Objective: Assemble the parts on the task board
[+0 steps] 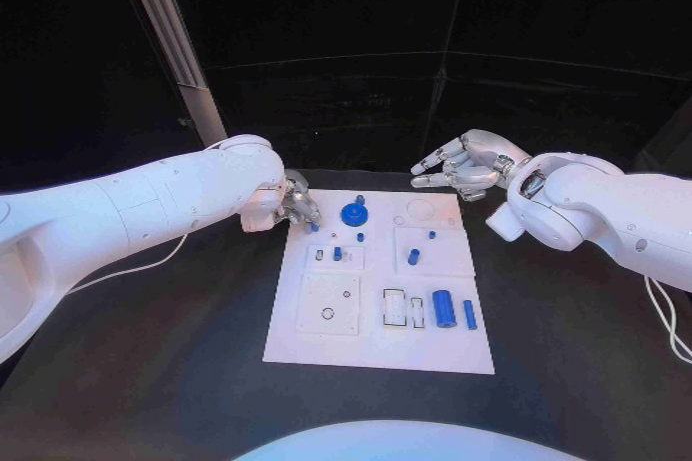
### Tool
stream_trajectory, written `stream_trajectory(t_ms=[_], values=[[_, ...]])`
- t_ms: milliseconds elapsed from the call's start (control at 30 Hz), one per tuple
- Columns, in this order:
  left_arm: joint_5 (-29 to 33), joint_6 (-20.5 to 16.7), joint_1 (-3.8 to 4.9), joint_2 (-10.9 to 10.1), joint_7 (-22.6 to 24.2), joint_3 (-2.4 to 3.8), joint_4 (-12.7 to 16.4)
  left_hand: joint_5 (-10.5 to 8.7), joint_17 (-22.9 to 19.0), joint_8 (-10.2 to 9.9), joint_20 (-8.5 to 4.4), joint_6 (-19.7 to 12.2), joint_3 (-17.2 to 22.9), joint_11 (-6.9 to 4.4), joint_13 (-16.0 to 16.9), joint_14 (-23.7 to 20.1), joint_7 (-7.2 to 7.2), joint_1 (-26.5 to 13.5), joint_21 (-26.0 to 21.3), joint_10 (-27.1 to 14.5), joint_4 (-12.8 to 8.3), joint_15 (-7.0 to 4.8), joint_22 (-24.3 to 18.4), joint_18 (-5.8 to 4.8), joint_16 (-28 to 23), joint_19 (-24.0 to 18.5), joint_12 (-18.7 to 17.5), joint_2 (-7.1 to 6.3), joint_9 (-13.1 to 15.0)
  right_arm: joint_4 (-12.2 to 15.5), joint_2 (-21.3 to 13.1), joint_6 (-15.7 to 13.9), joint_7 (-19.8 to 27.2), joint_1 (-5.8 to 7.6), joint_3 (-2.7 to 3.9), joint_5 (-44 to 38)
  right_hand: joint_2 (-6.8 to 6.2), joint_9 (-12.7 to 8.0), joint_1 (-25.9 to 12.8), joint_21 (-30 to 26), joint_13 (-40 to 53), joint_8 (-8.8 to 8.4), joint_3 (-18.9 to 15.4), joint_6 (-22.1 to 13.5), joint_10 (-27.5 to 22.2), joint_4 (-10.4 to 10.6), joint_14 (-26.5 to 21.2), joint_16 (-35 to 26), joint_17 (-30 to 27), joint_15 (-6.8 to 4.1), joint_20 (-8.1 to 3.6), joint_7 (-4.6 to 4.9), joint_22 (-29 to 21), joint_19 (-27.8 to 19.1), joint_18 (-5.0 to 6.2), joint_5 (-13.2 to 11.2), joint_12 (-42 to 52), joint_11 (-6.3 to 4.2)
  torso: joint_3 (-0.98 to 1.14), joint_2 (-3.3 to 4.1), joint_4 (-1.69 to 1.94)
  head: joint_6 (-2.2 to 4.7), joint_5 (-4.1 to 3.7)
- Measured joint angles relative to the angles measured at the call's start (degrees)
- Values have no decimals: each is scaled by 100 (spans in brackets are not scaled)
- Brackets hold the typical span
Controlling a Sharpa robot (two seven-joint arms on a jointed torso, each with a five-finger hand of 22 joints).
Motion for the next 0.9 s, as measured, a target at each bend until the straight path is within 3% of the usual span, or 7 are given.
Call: stream_trajectory(t_ms=[533, 667, 733, 900], values=[[114, 9, -7, -39, 20, -4, 10, -39, 0, 48, 0, 0, 128, 0, -7, -1, 0, -81, 0, 0, -128, 1, 0, 0, 0, 0, 0, -66, -16, -19, 6, 2, -3, 0, 0, 0, 0, 0, 0, -34, -11, 0, 0, 0, 0, 0, 0, -27, 0, 0, 0, 0, -18, 0, 0, 0, 0, 0, 2, 0, 2, -7, 15], [126, 9, -10, -42, 21, -6, 9, -108, 0, 75, 0, 0, 213, 0, -12, -1, 0, -171, -2, 0, -213, 1, 0, 0, 0, 0, 0, -154, -20, -20, 7, 2, -4, 0, 0, 0, 0, 0, 0, -34, -11, 0, 0, 0, 0, 0, 0, -27, -1, 0, 0, 0, -18, 0, 0, 0, 0, 0, 2, 0, 2, -7, 15], [130, 9, -12, -43, 21, -9, 8, -192, 0, 87, 0, -1, 454, 0, -12, -2, 0, -277, -21, -1, -455, 2, 0, 0, 0, 0, 0, -205, -27, -20, 7, 2, -4, 0, 0, 0, 0, 0, 0, -34, -11, 0, 0, 0, 0, 0, 0, -27, -1, 0, 0, 0, -18, 0, 0, 0, 0, 0, 2, 0, 2, -4, 15], [135, 16, -28, -47, 15, -16, 6, -77, 0, 137, 0, -22, 483, 0, -12, -9, -22, -485, -24, -1, -715, 9, 0, 0, 0, 0, 0, -371, -18, -20, 7, 2, -5, 0, 0, 0, 0, 0, 0, -34, -11, 0, 0, 0, 0, 0, 0, -27, 0, 0, 0, 0, -18, 0, 0, 0, 0, 0, 4, 0, 2, -2, 9]])
